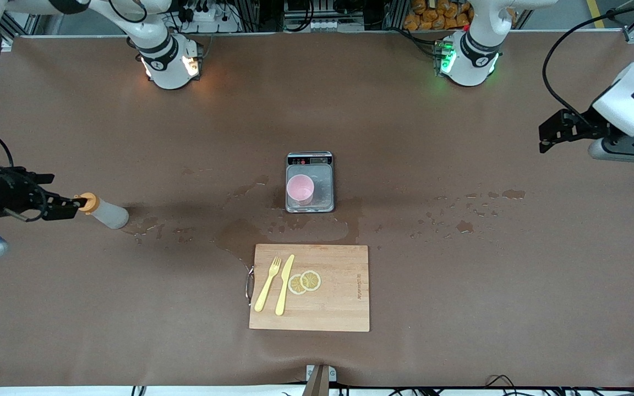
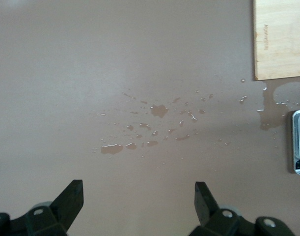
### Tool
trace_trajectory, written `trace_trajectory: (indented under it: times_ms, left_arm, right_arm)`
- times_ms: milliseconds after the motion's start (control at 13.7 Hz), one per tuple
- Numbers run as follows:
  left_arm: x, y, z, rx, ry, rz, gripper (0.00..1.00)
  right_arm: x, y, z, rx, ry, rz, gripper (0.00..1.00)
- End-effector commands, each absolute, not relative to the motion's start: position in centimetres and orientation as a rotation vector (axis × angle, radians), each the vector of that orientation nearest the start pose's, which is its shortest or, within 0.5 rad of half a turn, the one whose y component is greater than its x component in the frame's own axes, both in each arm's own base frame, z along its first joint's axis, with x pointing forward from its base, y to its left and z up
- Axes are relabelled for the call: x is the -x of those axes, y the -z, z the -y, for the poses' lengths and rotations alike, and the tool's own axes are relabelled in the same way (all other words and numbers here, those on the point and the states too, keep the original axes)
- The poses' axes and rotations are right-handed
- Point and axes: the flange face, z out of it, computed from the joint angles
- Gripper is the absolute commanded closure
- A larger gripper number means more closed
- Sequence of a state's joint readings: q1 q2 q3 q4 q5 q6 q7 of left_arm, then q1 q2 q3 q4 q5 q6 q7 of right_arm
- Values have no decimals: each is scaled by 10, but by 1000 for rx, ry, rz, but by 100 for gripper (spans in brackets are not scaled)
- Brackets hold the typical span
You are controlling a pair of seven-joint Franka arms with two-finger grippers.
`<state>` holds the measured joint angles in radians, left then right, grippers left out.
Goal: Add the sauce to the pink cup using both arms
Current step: 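Open the right gripper and withdraw it from the bottle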
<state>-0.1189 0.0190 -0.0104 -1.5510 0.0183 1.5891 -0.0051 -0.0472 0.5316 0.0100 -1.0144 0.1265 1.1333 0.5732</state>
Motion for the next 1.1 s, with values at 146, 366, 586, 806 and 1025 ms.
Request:
trace_trajectory:
  times_ms: [146,366,586,806,1025]
  left_arm:
    - [-557,-627,77,3112,45,-115,0]
    - [-558,-626,76,3109,53,-115,0]
    - [-557,-626,77,3110,43,-115,0]
    - [-556,-626,76,3112,41,-110,0]
    - [-556,-626,77,3113,36,-113,0]
  right_arm:
    - [-581,-567,4,3014,-482,-604,0]
    - [-555,-601,14,3039,-314,-588,0]
    - [-556,-636,33,3056,-52,-549,0]
    - [-564,-652,40,3091,103,-373,0]
    - [-564,-664,33,3119,152,-334,0]
